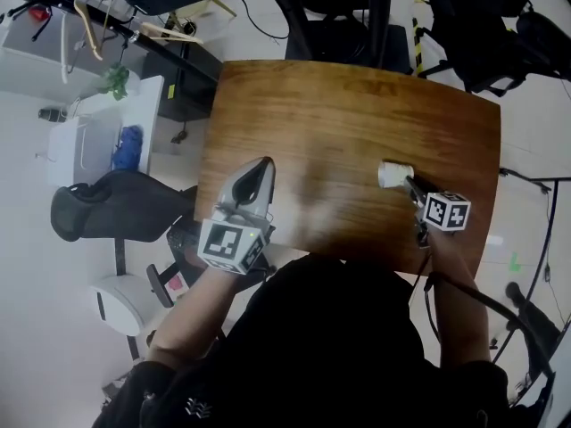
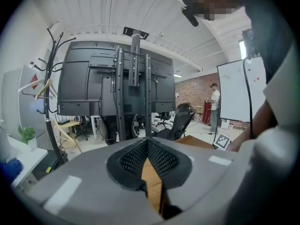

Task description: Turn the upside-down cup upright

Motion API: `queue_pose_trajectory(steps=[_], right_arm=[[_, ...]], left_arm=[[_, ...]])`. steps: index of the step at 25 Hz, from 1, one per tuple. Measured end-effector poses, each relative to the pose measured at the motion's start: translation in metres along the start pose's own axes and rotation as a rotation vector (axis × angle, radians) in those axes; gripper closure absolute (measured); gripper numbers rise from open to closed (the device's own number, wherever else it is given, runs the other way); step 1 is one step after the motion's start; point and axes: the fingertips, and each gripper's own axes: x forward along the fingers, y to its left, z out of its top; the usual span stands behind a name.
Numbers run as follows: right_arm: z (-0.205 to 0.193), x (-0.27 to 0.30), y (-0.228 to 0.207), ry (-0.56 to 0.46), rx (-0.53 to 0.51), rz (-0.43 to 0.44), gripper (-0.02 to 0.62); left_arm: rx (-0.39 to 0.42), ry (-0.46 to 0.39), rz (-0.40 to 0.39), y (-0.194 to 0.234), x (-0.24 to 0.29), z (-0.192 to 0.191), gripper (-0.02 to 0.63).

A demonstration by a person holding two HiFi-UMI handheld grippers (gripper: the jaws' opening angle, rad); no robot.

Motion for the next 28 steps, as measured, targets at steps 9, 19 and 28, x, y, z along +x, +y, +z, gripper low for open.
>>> queue_pose_trajectory(steps=[9,19,28], right_arm=[[0.0,-0.007,0.022,0.031,-0.168,-0.004,0.523],[-0.012,-0.024,0.056,0.106,-0.511,-0.101,0.551],[-0.024,-0.008,0.104,0.069,-0.623,-0.091,0.566]], left_arm=[[-0.005,-0.024,-0.009,-0.002,0.001,0.004,0.606],[-0.005,-0.061,-0.065,-0.016,0.004,0.009,0.606],[0.006,-0.095,-0.063,-0.005,-0.008,0.019,0.606]])
